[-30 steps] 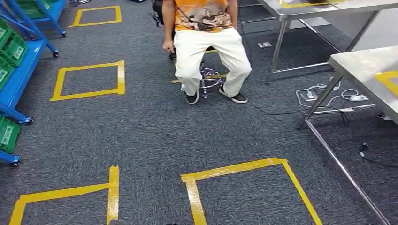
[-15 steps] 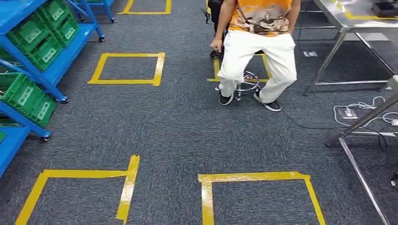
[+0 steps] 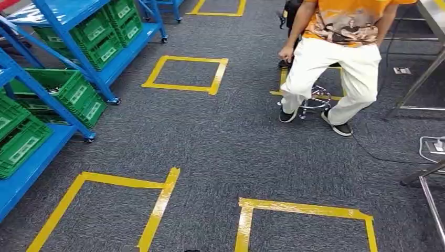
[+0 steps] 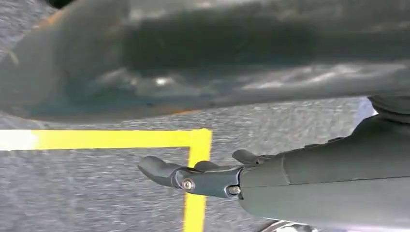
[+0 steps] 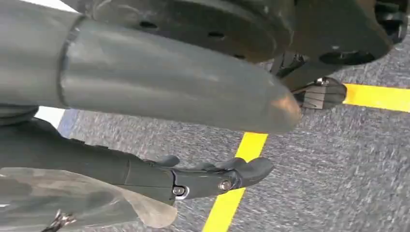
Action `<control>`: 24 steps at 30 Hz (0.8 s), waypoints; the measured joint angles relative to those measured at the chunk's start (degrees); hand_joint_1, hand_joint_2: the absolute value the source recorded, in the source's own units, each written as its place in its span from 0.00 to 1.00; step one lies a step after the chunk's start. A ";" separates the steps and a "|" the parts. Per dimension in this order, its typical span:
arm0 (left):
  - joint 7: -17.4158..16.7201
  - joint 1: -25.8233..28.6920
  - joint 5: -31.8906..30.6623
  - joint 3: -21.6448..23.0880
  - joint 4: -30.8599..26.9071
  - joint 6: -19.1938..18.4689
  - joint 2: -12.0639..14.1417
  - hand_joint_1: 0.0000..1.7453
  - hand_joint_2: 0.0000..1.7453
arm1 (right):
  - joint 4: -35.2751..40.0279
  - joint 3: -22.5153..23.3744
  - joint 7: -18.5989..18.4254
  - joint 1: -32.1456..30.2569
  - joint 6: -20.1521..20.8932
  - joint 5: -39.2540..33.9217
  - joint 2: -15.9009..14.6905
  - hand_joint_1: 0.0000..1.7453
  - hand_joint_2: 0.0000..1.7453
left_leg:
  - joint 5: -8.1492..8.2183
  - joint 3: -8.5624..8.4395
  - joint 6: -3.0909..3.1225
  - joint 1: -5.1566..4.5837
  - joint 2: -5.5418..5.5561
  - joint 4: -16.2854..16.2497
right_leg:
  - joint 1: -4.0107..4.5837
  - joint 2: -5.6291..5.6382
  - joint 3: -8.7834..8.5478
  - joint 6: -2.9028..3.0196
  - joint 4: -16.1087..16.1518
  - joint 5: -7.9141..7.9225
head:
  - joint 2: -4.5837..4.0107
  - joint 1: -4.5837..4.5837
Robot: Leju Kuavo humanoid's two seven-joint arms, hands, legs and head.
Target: Take the parts from the cabinet and place them on the table.
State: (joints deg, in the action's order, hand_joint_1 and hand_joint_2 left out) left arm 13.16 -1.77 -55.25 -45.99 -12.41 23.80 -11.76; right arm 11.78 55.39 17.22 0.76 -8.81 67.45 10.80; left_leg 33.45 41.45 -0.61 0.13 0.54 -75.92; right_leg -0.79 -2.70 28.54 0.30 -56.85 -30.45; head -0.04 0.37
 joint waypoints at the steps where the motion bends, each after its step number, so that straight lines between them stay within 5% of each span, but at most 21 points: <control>1: -0.02 0.12 0.02 0.00 0.00 0.00 0.02 0.00 0.00 | 0.00 0.00 0.00 0.09 0.09 0.00 0.00 0.00 0.00 | -2.16 -1.45 0.03 0.08 -0.16 2.97 | 0.00 -0.61 -0.17 -0.05 0.00 -0.14 | 0.00 0.02; 3: 0.00 0.10 -0.04 0.00 0.00 0.00 0.04 0.00 0.00 | 0.00 0.00 0.00 0.15 0.54 0.00 0.00 0.00 0.00 | -7.25 -6.69 0.44 0.01 -2.38 13.34 | 0.00 -1.83 -0.89 -0.37 0.00 -0.60 | 0.02 0.00; 4: 0.00 0.00 -0.15 0.00 0.00 -0.02 0.07 0.00 0.00 | 0.00 0.00 0.00 0.14 0.77 0.02 -0.02 0.00 0.00 | -6.90 -8.25 0.66 -0.47 -5.32 16.25 | 0.18 -2.35 -0.56 -0.75 0.01 -0.91 | 0.02 0.00; 5: 0.11 -0.36 -0.26 0.00 0.00 0.02 0.02 0.00 0.00 | 0.00 0.00 -0.02 0.10 0.90 0.09 -0.02 0.00 0.00 | -6.37 -8.58 1.17 -0.90 -5.43 17.41 | 0.58 -2.81 -0.45 -1.30 -0.20 -1.43 | 0.00 0.18; 8: 1.20 -0.10 -0.52 0.00 0.00 1.31 0.07 0.00 0.00 | 0.00 0.00 -0.18 0.35 0.92 0.24 -0.02 0.00 0.00 | -6.29 -8.05 1.96 -1.07 -3.52 17.25 | 0.59 -5.02 -1.98 -1.92 0.28 -1.61 | 0.00 -0.11; 9: 1.29 -0.10 -0.55 0.00 0.00 1.49 0.07 0.00 0.00 | 0.00 0.00 -0.17 0.41 0.92 0.24 -0.02 0.00 0.00 | -6.74 -8.52 2.59 -0.57 -2.92 17.94 | 0.36 -4.34 -1.80 -2.30 0.13 -2.07 | 0.02 0.00; 10: 1.33 0.00 -0.55 0.00 0.00 1.79 0.07 0.00 0.00 | 0.00 0.00 -0.15 0.50 0.90 0.24 -0.07 0.00 0.00 | -6.84 -8.54 2.79 -0.50 -2.41 18.04 | 0.12 -0.78 -1.07 -2.44 -1.19 -3.21 | 0.00 -0.57; 11: 1.42 -0.07 -0.55 -0.02 0.00 2.06 0.07 0.00 0.00 | 0.00 0.00 -0.15 0.48 0.90 0.24 -0.07 0.00 0.00 | -6.88 -8.45 2.99 -0.49 -1.79 18.02 | 0.05 1.24 0.56 -2.52 -4.57 -5.13 | 0.02 -0.77; 13: 1.71 -0.23 -0.61 0.00 0.00 2.12 -0.04 0.00 0.00 | -0.02 0.00 -0.15 0.15 0.87 0.26 -0.07 0.00 0.00 | -6.80 -8.43 3.24 -0.53 -0.26 17.99 | 0.06 2.51 5.78 -2.72 -14.80 -9.21 | 0.02 -0.83; 14: 1.75 -0.22 -0.68 -0.02 0.00 2.12 -0.04 0.00 0.00 | -0.02 0.00 -0.15 0.01 0.83 0.44 -0.11 0.00 0.00 | -6.78 -8.47 3.26 -0.57 0.58 17.95 | 0.10 2.61 7.96 -2.82 -18.14 -9.60 | 0.02 -0.79; 16: 1.77 -0.16 -0.68 -0.02 0.00 2.10 -0.02 0.00 0.00 | -0.02 0.00 -0.04 -0.08 0.83 0.65 -0.15 0.00 0.00 | -6.72 -8.68 3.24 -0.58 2.23 17.90 | 0.08 2.67 8.15 -2.76 -15.75 -5.95 | 0.00 -0.79; 18: 1.77 -0.21 -0.68 -0.02 0.00 2.03 -0.07 0.00 0.00 | -0.02 0.00 0.02 0.01 0.83 1.01 -0.17 0.00 0.00 | -6.53 -8.99 3.01 -0.47 3.91 17.74 | -0.13 3.88 4.22 -2.64 -5.55 0.43 | 0.00 -0.79; 20: 1.77 -0.35 -0.70 -0.02 0.02 1.90 -0.09 0.00 0.00 | -0.11 -0.04 0.04 0.06 0.87 1.16 -0.22 0.00 0.00 | -6.25 -8.61 2.44 -0.68 5.22 17.16 | -0.54 7.75 2.40 -2.46 -0.94 0.44 | 0.02 -0.72; 22: 1.77 -0.32 -0.68 -0.02 0.02 1.88 -0.09 0.00 0.00 | -0.13 -0.04 0.00 -0.13 0.85 1.29 -0.26 0.00 0.00 | -6.62 -8.24 1.82 -0.27 6.21 17.29 | -0.19 6.67 1.90 -2.07 -1.26 0.49 | 0.00 -0.72; 24: 1.68 -0.07 -0.66 -0.07 0.04 1.92 -0.07 0.00 0.00 | -0.13 -0.11 -0.07 -0.14 0.85 1.38 -0.33 0.00 0.00 | -6.69 -8.00 1.05 -0.15 7.26 17.32 | -0.32 5.34 1.63 -1.05 -0.54 0.90 | 0.02 -0.74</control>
State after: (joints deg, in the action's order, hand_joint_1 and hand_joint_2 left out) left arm 14.84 -1.84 -55.91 -46.05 -12.37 25.73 -11.82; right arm 11.65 55.28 17.16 0.62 -7.96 68.83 10.47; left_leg 26.76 33.45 0.44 -0.02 7.80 -58.60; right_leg -1.11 2.64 30.17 -0.75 -57.39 -29.55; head -0.02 -0.37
